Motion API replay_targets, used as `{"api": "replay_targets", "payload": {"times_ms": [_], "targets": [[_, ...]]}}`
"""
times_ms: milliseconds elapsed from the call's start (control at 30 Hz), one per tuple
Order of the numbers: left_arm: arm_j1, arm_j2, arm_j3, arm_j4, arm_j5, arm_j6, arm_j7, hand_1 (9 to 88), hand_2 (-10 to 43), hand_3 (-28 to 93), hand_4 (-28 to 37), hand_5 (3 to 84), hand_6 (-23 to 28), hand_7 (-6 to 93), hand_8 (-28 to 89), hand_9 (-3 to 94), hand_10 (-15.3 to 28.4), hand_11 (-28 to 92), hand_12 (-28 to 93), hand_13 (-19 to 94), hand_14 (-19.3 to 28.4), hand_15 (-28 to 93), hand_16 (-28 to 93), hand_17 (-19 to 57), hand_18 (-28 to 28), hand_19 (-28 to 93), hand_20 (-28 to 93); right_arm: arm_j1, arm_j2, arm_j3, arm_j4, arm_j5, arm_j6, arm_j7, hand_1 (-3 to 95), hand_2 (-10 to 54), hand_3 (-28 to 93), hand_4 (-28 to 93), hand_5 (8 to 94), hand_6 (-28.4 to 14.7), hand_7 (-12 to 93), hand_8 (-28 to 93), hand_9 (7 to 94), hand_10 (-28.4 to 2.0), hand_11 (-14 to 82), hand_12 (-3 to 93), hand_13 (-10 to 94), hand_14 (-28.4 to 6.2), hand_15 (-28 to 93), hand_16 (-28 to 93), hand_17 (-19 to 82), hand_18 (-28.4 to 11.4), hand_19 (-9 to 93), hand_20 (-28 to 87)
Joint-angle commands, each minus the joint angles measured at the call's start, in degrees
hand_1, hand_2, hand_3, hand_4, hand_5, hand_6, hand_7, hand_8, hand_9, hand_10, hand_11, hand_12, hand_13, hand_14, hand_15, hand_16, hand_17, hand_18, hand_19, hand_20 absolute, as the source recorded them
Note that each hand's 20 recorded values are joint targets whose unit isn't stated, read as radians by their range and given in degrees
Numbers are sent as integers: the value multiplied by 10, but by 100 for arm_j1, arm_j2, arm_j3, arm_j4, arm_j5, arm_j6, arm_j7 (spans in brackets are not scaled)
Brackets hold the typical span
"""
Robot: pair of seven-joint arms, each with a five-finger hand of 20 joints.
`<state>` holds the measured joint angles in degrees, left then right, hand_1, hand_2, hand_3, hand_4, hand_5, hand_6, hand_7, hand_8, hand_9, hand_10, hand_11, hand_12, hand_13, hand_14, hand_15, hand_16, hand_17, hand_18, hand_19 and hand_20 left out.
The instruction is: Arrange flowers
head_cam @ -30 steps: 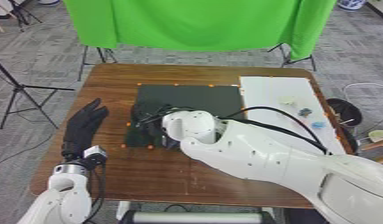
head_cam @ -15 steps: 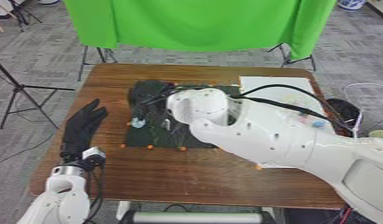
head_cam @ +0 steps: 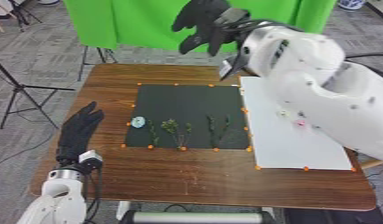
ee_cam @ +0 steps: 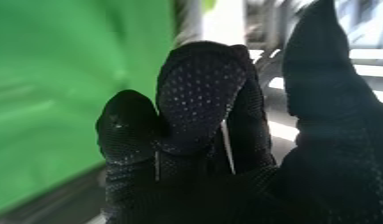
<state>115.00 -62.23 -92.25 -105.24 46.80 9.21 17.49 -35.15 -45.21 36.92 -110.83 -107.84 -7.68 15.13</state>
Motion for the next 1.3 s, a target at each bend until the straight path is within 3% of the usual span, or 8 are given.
{"api": "replay_targets", "payload": {"times_ms": [33, 167, 367, 467, 633, 1300], "targets": [[198, -109, -82, -66, 18, -23, -16, 191, -95, 737, -283, 446, 19, 121, -70, 448, 128, 160, 107, 354, 143, 102, -5, 77, 96, 19, 164, -3401, 1582, 3311, -406, -87, 240, 921, 326, -95, 722, -138, 542, 33, 149, -86, 601, -143, 85, 171, 907, -16, 527, 287, 634, -102, 932, 420], [203, -132, -88, -64, 33, -53, -16, 190, -95, 737, -283, 446, 19, 121, -69, 448, 128, 160, 108, 354, 143, 102, -5, 77, 96, 19, 164, -4341, 1678, 3839, -428, -286, 137, 1064, 325, -95, 710, -137, 548, 28, 141, -80, 609, -146, 86, 173, 908, -19, 528, 288, 633, -107, 932, 431], [194, -135, -52, -68, 54, -89, -23, 191, -95, 736, -283, 446, 19, 122, -70, 449, 128, 159, 108, 355, 143, 102, -5, 77, 96, 19, 164, -4577, 1735, 3686, -77, -442, -9, 1285, 319, -95, 707, -136, 552, 26, 141, -77, 610, -146, 85, 174, 905, -22, 530, 289, 629, -112, 932, 439], [131, -111, -21, -26, 60, -127, -37, 191, -95, 735, -283, 447, 19, 122, -70, 448, 129, 158, 108, 355, 143, 102, -5, 77, 96, 19, 164, -5118, 1706, 4127, -130, -374, -95, 1366, 319, -95, 708, -136, 554, 26, 143, -77, 612, -146, 87, 176, 905, -22, 530, 288, 627, -114, 932, 440], [171, -126, -38, -35, 50, -111, -35, 192, -95, 734, -283, 446, 19, 121, -70, 448, 129, 158, 108, 356, 143, 102, -5, 77, 96, 19, 164, -5671, 1614, 4361, -180, -367, -147, 1378, 322, -95, 707, -137, 565, 25, 151, -79, 628, -139, 98, 178, 904, -24, 531, 286, 626, -115, 932, 440], [190, -179, 12, -47, 70, -127, -33, 192, -93, 732, -283, 446, 19, 121, -69, 449, 129, 160, 109, 356, 143, 102, -5, 77, 97, 19, 164, -5650, 1302, 3914, 510, -438, -265, 1674, 327, -95, 708, -133, 573, 26, 159, -82, 644, -136, 111, 179, 908, -26, 531, 286, 627, -120, 932, 441]]}}
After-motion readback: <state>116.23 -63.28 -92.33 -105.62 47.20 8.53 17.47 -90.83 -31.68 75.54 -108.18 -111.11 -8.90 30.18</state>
